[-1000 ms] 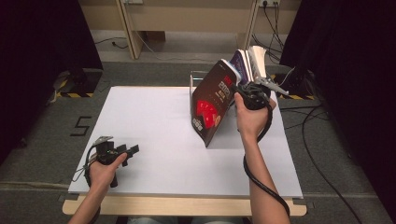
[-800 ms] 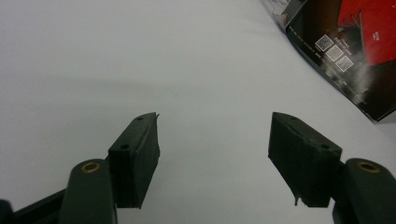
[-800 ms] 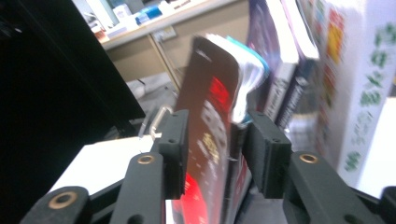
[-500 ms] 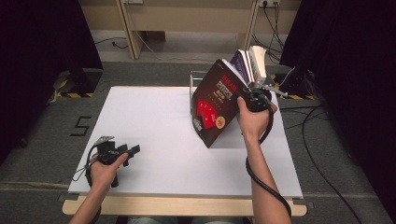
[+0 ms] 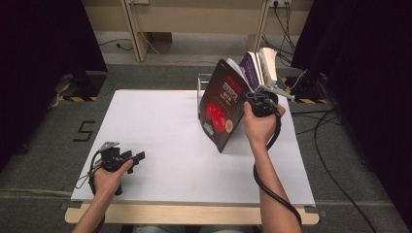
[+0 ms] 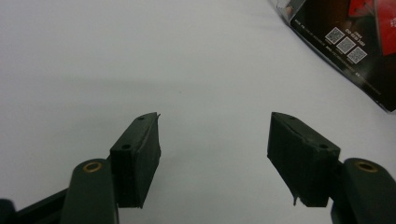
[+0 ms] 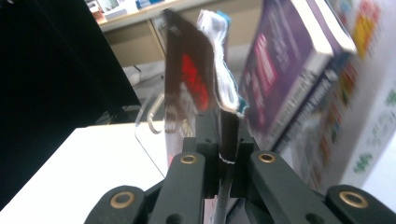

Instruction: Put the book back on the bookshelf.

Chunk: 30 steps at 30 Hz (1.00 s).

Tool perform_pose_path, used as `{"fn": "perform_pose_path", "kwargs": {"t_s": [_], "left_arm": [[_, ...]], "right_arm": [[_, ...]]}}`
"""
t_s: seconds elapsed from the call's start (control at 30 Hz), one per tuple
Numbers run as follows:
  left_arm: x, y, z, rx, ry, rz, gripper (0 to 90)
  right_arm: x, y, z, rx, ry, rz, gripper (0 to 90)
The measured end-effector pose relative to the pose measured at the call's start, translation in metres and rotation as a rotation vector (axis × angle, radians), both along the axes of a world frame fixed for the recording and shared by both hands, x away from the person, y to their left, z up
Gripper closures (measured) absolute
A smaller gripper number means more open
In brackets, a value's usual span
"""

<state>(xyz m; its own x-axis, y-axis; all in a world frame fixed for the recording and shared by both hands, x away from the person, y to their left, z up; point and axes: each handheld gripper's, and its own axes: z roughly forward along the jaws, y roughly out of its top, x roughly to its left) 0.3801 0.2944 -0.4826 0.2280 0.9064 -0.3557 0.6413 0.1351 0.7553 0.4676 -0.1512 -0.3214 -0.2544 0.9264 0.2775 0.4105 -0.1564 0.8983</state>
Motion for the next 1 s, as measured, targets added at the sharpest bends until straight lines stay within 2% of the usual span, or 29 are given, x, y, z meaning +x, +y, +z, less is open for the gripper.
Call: {"fn": "perform_pose_path", "kwargs": {"t_s": [0.17,0.3,0.47,0.83,1.0], "left_arm": [[0.000,0.000,0.000,0.000,-0.001,-0.002,33.7],[0.000,0.001,0.000,-0.003,-0.003,0.001,33.7],[0.000,0.002,0.000,-0.006,-0.001,0.003,33.7],[0.001,0.002,0.000,-0.009,-0.003,0.002,33.7],[0.000,0.003,0.001,-0.012,-0.005,0.007,33.7]], "right_arm": [[-0.005,0.012,0.011,-0.037,-0.070,0.013,87.2],[-0.006,0.022,0.013,-0.073,-0.102,0.019,87.2],[-0.002,0.033,0.019,-0.088,-0.127,0.029,87.2],[0.018,0.052,0.039,-0.081,-0.180,0.020,87.1],[0.030,0.061,0.042,-0.076,-0.190,0.014,87.2]]}}
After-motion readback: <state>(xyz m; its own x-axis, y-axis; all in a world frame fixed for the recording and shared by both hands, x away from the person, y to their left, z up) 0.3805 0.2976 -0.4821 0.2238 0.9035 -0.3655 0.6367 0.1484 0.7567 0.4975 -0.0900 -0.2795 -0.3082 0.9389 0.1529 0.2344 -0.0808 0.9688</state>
